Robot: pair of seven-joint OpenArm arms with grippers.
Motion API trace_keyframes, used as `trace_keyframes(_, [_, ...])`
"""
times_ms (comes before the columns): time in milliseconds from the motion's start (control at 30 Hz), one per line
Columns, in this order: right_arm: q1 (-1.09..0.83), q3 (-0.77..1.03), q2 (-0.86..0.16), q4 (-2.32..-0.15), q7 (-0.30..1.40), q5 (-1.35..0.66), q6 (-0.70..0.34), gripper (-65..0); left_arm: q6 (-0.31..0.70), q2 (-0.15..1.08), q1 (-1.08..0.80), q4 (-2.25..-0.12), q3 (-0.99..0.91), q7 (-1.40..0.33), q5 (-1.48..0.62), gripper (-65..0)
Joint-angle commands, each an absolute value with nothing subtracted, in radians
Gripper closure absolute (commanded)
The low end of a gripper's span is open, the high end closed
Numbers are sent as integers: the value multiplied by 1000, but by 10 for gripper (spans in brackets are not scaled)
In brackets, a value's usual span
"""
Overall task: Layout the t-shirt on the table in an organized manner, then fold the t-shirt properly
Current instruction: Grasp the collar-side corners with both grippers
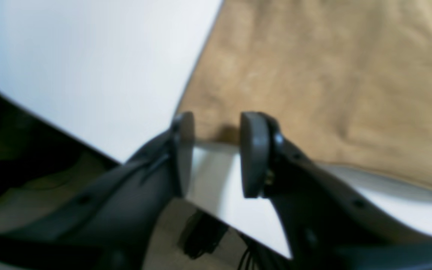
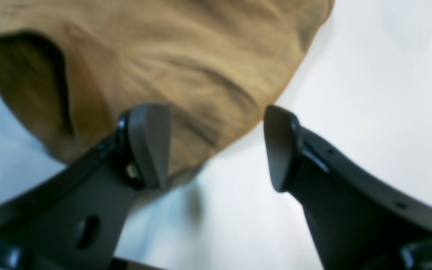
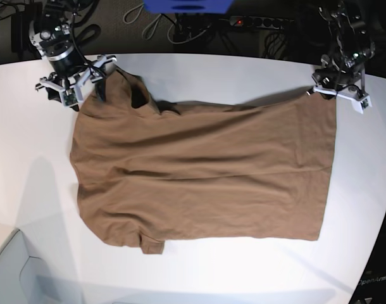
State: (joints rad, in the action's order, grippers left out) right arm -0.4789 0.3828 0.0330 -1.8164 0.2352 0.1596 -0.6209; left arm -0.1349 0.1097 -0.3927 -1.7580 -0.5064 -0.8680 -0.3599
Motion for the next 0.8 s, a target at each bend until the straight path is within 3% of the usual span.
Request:
trace_keyframes(0, [-490, 386, 28, -1830, 216, 148, -616, -396, -134, 108, -392, -1776, -512, -862, -334, -241])
trace_keyframes(133, [-492, 386, 31, -1828, 216, 148, -616, -395, -133, 90, -389, -1781, -512, -862, -280, -278])
trace_keyframes(767, [-533, 386, 36, -1831, 214, 148, -616, -396, -130, 99, -361, -1661, -503, -860, -277, -258])
